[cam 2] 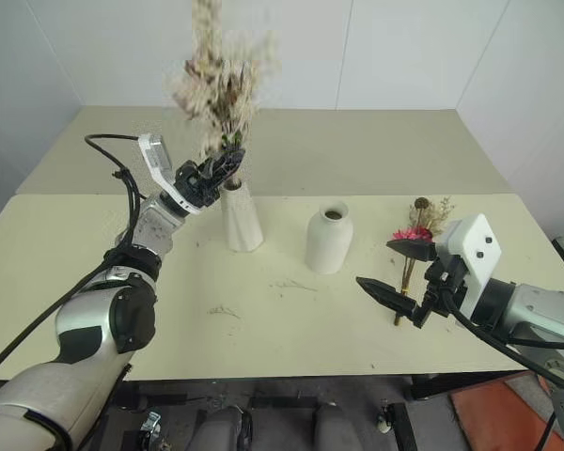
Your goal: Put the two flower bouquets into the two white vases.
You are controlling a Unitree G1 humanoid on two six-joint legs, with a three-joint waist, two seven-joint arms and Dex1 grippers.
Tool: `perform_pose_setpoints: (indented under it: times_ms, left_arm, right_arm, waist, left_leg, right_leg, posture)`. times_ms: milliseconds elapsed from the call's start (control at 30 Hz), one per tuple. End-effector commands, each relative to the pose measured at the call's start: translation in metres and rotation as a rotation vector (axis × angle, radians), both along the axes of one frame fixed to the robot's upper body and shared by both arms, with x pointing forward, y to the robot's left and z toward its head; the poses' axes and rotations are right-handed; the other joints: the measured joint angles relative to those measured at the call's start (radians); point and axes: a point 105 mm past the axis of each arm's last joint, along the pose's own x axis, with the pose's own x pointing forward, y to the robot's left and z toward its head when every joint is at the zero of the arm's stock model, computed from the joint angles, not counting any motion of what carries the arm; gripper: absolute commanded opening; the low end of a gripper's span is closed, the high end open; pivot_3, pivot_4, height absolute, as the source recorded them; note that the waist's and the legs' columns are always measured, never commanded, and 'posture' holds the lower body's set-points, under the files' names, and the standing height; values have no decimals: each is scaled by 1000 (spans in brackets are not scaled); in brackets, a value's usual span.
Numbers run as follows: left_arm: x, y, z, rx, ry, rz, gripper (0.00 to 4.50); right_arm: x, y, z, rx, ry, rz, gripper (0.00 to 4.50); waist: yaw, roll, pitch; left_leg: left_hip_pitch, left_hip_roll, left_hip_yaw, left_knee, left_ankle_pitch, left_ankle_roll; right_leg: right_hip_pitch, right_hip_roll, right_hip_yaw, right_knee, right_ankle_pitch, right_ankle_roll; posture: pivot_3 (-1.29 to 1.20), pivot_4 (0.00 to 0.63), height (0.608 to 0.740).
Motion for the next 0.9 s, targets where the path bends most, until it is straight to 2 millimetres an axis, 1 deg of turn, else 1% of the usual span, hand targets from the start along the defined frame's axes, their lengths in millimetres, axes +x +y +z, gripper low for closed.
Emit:
perform_pose_setpoints:
  times_ms: [33, 100, 133, 200, 233, 333, 467, 500, 533, 567, 600, 633, 667, 700, 767, 833, 900]
  left_arm:
    - [-5, 8, 17, 12, -85, 13, 3027]
    - [-5, 12, 16, 31, -86, 32, 3578]
    - [-3, 15, 11, 91, -69, 57, 3932]
    - [-5, 21, -1, 210, -74, 88, 4474]
    - [-9, 26, -4, 255, -85, 80, 4474]
    - [-23, 42, -3, 306, -111, 53, 4474]
    - [-42, 78, -5, 457, -129, 128, 4474]
    - [-49, 83, -4, 491, -145, 98, 4474]
    - [-42, 88, 4, 553, -144, 138, 4474]
    - [-35, 92, 14, 579, -118, 180, 4474]
    - [-31, 96, 30, 580, -116, 218, 4474]
    - [-34, 100, 41, 628, -157, 242, 4474]
    - [-39, 103, 48, 676, -193, 255, 4474]
    - [-43, 105, 50, 721, -213, 267, 4474]
    - [-54, 105, 45, 818, -238, 258, 4474]
    - [-73, 92, 44, 817, -262, 177, 4474]
    - [-86, 83, 40, 829, -272, 133, 4474]
  right_arm:
    - [-1, 0, 9, -10, -55, 4, 4500]
    - [-1, -1, 9, -13, -54, 2, 4500]
    - [-2, -1, 9, -14, -54, 1, 4500]
    - [-2, -2, 9, -15, -53, -2, 4500]
    - [-2, -2, 9, -15, -52, -3, 4500]
    - [-2, -3, 8, -14, -48, -9, 4500]
    - [1, -6, 9, -5, -43, -43, 4500]
    - [2, -8, 9, -3, -38, -63, 4500]
    - [8, -13, 10, -3, -38, -114, 4500]
    - [13, -17, 10, 2, -33, -160, 4500]
    - [18, -23, 10, 3, -25, -211, 4500]
    - [22, -29, 9, -6, -13, -251, 4500]
    - [23, -34, 8, -12, 1, -284, 4500]
    - [26, -39, 7, -14, 19, -323, 4500]
    - [34, -52, -2, -25, 90, -427, 4500]
    - [41, -61, -12, -66, 170, -523, 4500]
    - [45, -65, -16, -45, 208, -567, 4500]
  waist:
    - [0, 0, 0]
    - [-1, 0, 0]
    - [-1, 0, 0]
    - [-3, 0, 0]
    - [-4, 0, 0]
    - [-4, 0, 0]
    - [-4, 0, 0]
    - [-4, 0, 0]
    - [-3, 0, 0]
    - [-1, 0, 0]
    - [8, 0, 0]
    - [15, 0, 0]
    - [16, 0, 0]
    - [15, 0, 0]
    - [11, 1, -1]
    - [5, 4, -3]
    - [2, 4, -2]
  left_leg:
    - [0, 0, 0, 0, 0, 0]
    - [0, 0, 0, 0, 0, 0]
    - [0, 0, 0, 0, 0, 0]
    - [1, 0, 0, 0, 0, 0]
    - [1, 0, 0, 0, 0, 0]
    - [1, 1, 0, 0, 0, 0]
    - [1, 1, 0, 0, 0, 0]
    - [1, 1, 0, 0, 0, 0]
    - [1, 2, 0, 0, 0, 0]
    - [1, 2, 0, 1, 0, 0]
    - [1, 1, 0, 2, 0, 0]
    - [0, 1, -1, 6, 0, 0]
    - [-1, 1, -1, 8, 0, 0]
    - [-1, 1, -1, 9, 0, 0]
    - [1, 2, 0, 9, -1, 1]
    - [1, 2, 1, 9, -1, 1]
    - [1, 3, 2, 9, -1, 1]
  right_leg:
    - [0, 0, 0, 0, 0, 0]
    - [0, 0, 0, 0, 0, 0]
    - [0, 0, 0, 0, 0, 0]
    - [0, 0, 0, 0, 0, 0]
    - [0, 0, 1, 0, 0, 0]
    - [0, 1, 2, 6, 0, 0]
    - [-1, 1, 1, 7, 0, 0]
    - [-1, 1, 1, 7, 0, 0]
    - [-1, 1, 2, 7, 0, 0]
    - [-1, 1, 1, 7, 0, 0]
    - [-1, 1, 1, 7, 0, 0]
    - [0, 1, 0, 6, 0, 0]
    - [-1, 1, -1, 7, 0, 0]
    - [0, 1, -1, 7, 0, 0]
    - [1, 1, 1, 7, 0, 0]
    - [1, 1, 2, 8, 0, 0]
    - [0, 1, 3, 9, 0, 0]
  posture:
    - [0, 150, 740]
    - [0, 150, 740]
    - [0, 150, 740]
    - [0, 150, 740]
    - [0, 150, 740]
    - [0, 150, 740]
    - [0, 150, 740]
    - [0, 150, 740]
    - [0, 150, 740]
    - [0, 150, 740]
    - [0, 150, 740]
    - [0, 150, 740]
    - [0, 150, 740]
    - [0, 150, 740]
    - [0, 150, 740]
    - [0, 150, 740]
    - [0, 150, 740]
